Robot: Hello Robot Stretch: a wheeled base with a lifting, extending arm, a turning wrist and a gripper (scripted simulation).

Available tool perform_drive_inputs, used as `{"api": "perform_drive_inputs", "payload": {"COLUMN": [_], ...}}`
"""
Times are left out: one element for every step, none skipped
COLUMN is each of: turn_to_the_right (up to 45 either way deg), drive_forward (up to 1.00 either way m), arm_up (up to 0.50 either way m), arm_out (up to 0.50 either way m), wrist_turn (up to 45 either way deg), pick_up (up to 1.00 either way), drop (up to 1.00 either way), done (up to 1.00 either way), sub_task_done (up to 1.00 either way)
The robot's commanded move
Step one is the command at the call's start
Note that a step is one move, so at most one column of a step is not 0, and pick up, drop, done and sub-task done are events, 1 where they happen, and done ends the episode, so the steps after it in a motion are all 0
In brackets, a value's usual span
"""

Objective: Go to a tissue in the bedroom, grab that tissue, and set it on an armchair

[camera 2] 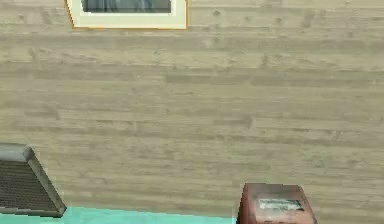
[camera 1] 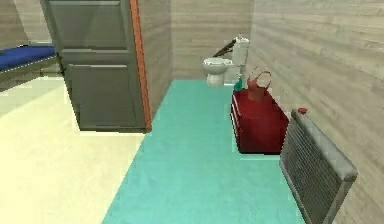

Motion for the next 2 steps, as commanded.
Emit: {"api": "perform_drive_inputs", "payload": {"turn_to_the_right": [-3.0, 0.0], "drive_forward": [0.0, 0.5], "arm_up": [0.0, 0.0], "arm_out": [0.0, 0.0], "wrist_turn": [0.0, 0.0], "pick_up": [0.0, 0.0], "drop": [0.0, 0.0], "done": [0.0, 0.0], "sub_task_done": [0.0, 0.0]}}
